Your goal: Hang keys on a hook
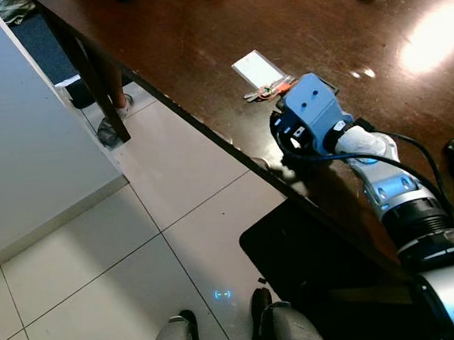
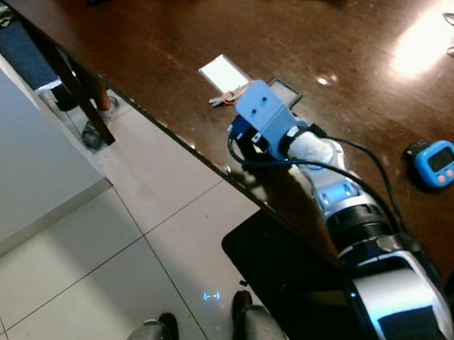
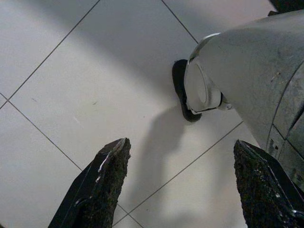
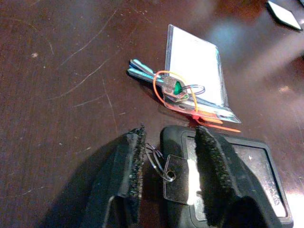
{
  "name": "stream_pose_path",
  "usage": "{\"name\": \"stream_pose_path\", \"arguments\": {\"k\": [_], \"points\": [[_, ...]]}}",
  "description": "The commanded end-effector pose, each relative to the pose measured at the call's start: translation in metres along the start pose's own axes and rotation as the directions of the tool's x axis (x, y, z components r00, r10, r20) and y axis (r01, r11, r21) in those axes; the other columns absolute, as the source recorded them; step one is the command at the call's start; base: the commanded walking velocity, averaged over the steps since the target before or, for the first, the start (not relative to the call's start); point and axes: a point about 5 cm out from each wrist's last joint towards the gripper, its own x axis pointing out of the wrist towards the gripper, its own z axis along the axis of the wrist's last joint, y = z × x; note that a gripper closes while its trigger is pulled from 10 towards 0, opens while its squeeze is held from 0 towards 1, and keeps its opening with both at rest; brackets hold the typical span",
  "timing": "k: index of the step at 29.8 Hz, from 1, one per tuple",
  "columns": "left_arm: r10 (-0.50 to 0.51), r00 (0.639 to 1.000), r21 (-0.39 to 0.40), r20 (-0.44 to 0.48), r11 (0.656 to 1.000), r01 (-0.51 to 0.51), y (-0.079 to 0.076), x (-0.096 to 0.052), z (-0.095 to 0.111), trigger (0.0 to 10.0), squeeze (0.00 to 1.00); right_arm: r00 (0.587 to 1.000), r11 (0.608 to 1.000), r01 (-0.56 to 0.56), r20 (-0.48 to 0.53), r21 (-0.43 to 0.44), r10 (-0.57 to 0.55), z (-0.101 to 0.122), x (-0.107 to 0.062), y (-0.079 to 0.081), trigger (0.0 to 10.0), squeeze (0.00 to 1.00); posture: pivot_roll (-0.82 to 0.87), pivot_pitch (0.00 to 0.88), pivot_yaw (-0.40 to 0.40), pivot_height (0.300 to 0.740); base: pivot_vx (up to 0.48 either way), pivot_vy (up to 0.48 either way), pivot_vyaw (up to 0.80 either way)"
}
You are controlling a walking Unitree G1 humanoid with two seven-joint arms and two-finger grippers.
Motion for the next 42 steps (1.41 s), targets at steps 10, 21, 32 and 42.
{"name": "stream_pose_path", "arguments": {"k": [10,21,32,42], "points": [[-0.018,0.999,0.012,-0.046,1.0,0.018,-0.006,-0.003,-0.01,10.0,0.0,0.987,0.998,-0.066,-0.148,-0.022,0.062,-0.022,-0.005,0.004,0.0,0.0,0.16,0.322,0.049,0.74,0.0,0.0,0.0],[0.145,0.975,-0.151,0.169,0.981,-0.12,0.031,0.013,0.047,10.0,0.0,0.984,0.964,-0.146,0.136,0.223,0.117,0.012,-0.007,0.004,0.0,0.0,0.15,0.276,0.032,0.74,0.0,0.0,0.0],[0.333,0.857,-0.313,0.393,0.925,-0.216,0.099,0.0,0.11,10.0,0.0,0.878,0.869,-0.384,0.414,0.312,0.239,0.048,-0.02,0.006,0.0,0.0,0.15,0.184,0.006,0.74,0.0,0.0,0.0],[0.013,0.649,-0.103,0.761,0.989,0.102,0.103,-0.029,0.196,10.0,0.0,0.792,0.807,-0.499,0.546,0.318,0.274,0.066,-0.027,-0.004,0.0,0.0,0.17,0.136,-0.011,0.74,0.0,0.0,0.0]]}}
